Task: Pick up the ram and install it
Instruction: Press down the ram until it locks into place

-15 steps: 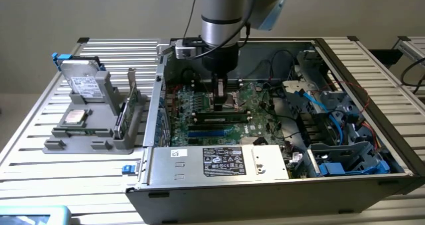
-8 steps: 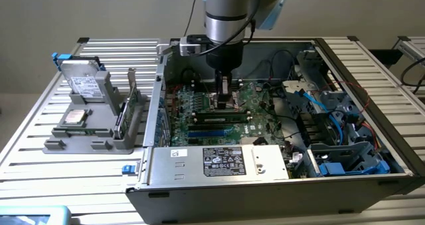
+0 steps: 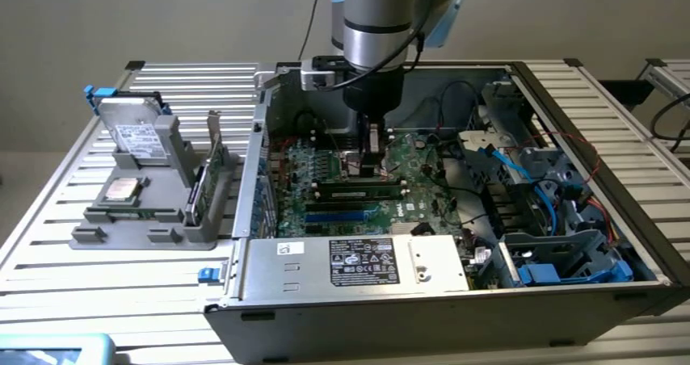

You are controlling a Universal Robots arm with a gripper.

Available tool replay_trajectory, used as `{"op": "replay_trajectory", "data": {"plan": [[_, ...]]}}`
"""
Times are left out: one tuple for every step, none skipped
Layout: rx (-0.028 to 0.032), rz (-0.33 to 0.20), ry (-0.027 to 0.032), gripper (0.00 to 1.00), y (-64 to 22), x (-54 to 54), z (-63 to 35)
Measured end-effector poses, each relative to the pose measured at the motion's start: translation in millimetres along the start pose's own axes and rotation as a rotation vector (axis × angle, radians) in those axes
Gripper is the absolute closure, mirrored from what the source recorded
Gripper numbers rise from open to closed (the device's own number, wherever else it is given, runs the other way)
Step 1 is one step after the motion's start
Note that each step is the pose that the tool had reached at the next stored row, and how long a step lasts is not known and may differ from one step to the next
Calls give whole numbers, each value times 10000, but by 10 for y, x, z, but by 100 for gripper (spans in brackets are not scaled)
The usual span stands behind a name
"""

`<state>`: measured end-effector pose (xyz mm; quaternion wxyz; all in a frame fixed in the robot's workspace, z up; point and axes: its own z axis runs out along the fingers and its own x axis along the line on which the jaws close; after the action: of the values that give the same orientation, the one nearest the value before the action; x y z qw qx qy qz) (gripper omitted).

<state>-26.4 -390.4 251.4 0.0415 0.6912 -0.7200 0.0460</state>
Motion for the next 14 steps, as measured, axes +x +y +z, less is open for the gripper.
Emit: {"op": "replay_trajectory", "data": {"plan": [[0, 0, 0, 89, 0, 0, 0], [0, 1, -1, 89, 0, 0, 0], [1, 1, -2, 89, 0, 0, 1], [0, 0, -1, 89, 0, 0, 0], [0, 0, -1, 89, 0, 0, 1], [0, 0, -1, 89, 0, 0, 1], [0, 1, -2, 89, 0, 0, 1], [-3, 24, -1, 89, 0, 0, 0], [-18, 143, 0, 89, 0, 0, 1], [-35, 282, 2, 89, -1, 0, 1], [-54, 434, 3, 89, 0, 0, 1], [-73, 588, 5, 89, 0, 0, 1], [-92, 743, 6, 89, 0, 0, 1], [-113, 908, 8, 89, 0, 0, 2]]}}
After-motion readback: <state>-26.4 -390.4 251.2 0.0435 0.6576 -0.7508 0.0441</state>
